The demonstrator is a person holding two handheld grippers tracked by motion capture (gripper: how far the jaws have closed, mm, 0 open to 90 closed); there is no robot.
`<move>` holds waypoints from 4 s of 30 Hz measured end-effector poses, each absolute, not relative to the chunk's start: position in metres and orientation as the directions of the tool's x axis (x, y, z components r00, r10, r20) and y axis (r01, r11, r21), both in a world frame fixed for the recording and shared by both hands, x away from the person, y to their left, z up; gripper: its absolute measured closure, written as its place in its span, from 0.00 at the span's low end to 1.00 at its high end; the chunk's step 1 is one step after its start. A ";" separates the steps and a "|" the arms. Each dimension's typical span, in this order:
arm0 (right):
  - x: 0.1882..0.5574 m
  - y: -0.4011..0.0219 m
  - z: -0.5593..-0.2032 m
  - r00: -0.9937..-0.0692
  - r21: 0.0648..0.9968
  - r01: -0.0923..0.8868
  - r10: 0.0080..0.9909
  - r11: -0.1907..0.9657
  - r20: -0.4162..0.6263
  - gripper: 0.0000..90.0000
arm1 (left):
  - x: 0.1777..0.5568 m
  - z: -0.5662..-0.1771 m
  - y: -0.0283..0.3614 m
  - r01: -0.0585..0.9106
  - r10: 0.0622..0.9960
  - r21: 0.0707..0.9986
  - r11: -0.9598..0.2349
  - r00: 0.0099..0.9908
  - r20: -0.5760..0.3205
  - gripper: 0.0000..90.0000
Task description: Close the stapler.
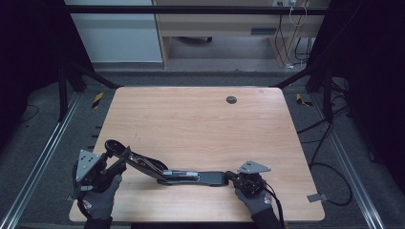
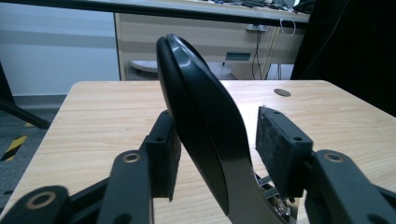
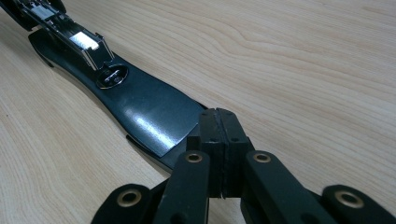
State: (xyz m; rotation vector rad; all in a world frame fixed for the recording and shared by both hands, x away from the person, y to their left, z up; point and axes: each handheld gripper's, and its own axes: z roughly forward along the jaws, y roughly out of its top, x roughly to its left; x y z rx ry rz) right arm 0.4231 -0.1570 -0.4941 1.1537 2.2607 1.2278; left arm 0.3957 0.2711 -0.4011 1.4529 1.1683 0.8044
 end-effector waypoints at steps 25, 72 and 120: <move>0.423 -0.140 -0.502 -0.639 0.812 0.495 0.763 0.310 0.098 1.00 | 0.394 -0.399 0.269 0.245 0.945 0.966 0.079 0.290 -0.150 0.67; 0.424 -0.141 -0.504 -0.638 0.818 0.498 0.760 0.286 0.123 1.00 | 0.394 -0.377 0.211 0.178 0.941 0.983 -0.040 0.339 -0.023 0.70; 0.424 -0.142 -0.504 -0.636 0.816 0.507 0.759 0.278 0.136 1.00 | 0.389 -0.379 0.140 0.071 0.913 0.949 -0.306 0.304 0.271 0.70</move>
